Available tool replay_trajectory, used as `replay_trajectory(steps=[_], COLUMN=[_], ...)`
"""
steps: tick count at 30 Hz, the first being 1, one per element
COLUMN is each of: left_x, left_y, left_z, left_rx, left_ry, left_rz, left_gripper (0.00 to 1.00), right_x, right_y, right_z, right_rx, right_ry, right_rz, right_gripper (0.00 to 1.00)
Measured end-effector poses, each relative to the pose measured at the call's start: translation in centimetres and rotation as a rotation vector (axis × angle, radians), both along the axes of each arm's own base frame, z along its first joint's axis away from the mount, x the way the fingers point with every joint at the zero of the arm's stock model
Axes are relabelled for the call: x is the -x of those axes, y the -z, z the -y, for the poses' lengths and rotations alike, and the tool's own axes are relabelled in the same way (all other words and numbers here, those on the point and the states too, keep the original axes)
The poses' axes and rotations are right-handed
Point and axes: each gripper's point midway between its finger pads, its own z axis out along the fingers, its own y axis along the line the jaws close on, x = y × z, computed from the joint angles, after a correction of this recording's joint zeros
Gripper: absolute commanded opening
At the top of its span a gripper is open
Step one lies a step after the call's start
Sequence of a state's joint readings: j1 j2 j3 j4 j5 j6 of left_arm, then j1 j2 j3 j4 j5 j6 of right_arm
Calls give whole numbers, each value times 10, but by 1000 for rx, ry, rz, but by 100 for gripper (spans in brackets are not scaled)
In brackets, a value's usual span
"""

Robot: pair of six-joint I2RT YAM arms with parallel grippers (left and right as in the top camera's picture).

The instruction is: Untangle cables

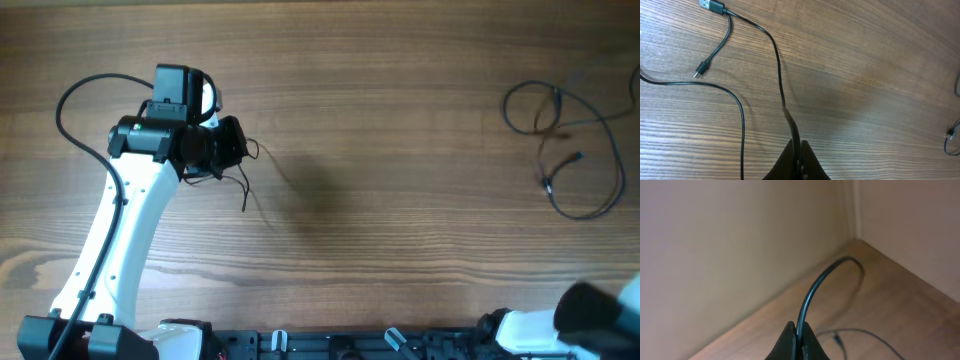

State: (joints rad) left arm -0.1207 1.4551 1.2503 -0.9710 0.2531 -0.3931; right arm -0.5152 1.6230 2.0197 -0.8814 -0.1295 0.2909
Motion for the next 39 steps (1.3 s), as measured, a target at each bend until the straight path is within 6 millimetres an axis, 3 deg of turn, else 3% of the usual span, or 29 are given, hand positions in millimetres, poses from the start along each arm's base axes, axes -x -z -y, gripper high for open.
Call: replay_trajectory(steps=[2, 5, 6, 8, 9, 11, 12, 13, 16, 22, 25, 27, 30, 31, 33, 35, 36, 39], left_x=[0, 2, 2, 2, 2, 2, 2, 2, 2, -9, -27, -42, -42, -35, -14, 7, 15, 23], left_y=[0, 1, 1, 1, 1, 1, 1, 1, 1, -6, -24, -50, -93, -111, -128, -132, -130, -110], left_z=[0, 0, 0, 0, 0, 0, 0, 0, 0, 10, 36, 70, 126, 150, 182, 203, 209, 205], left_rx=[0, -1, -1, -1, -1, -1, -1, -1, -1, 36, 132, 240, 409, 478, 562, 613, 623, 584], left_ry=[0, 0, 0, 0, 0, 0, 0, 0, 0, 22, 91, 192, 387, 479, 613, 700, 723, 685], left_rz=[-2, -7, -9, -9, -9, -9, -9, -9, -9, 48, 156, 286, 452, 508, 546, 533, 511, 406], left_gripper=[4, 4, 4, 4, 4, 4, 4, 4, 4, 4, 4, 4, 4, 13, 34, 45, 45, 43], right_x=[-9, -16, -16, -12, -9, 2, 5, 16, 40, 70, 75, 75, 73, 72, 70, 68, 67, 63], right_y=[30, 70, 87, 115, 125, 145, 148, 161, 175, 185, 187, 187, 187, 187, 187, 187, 187, 187], right_z=[9, 14, 14, 10, 7, -3, -5, -14, -29, -49, -56, -61, -69, -72, -79, -87, -90, -102], right_rx=[-34, -92, -120, -179, -209, -274, -282, -333, -402, -491, -503, -498, -488, -483, -471, -454, -448, -423], right_ry=[16, 26, 27, 22, 22, 8, 6, -1, -7, -13, -36, -61, -97, -109, -134, -168, -182, -233], right_rz=[-76, -182, -227, -318, -350, -438, -451, -516, -625, -756, -783, -792, -802, -806, -814, -821, -824, -835], right_gripper=[5, 14, 23, 65, 78, 96, 100, 100, 100, 100, 99, 100, 100, 100, 100, 100, 100, 100])
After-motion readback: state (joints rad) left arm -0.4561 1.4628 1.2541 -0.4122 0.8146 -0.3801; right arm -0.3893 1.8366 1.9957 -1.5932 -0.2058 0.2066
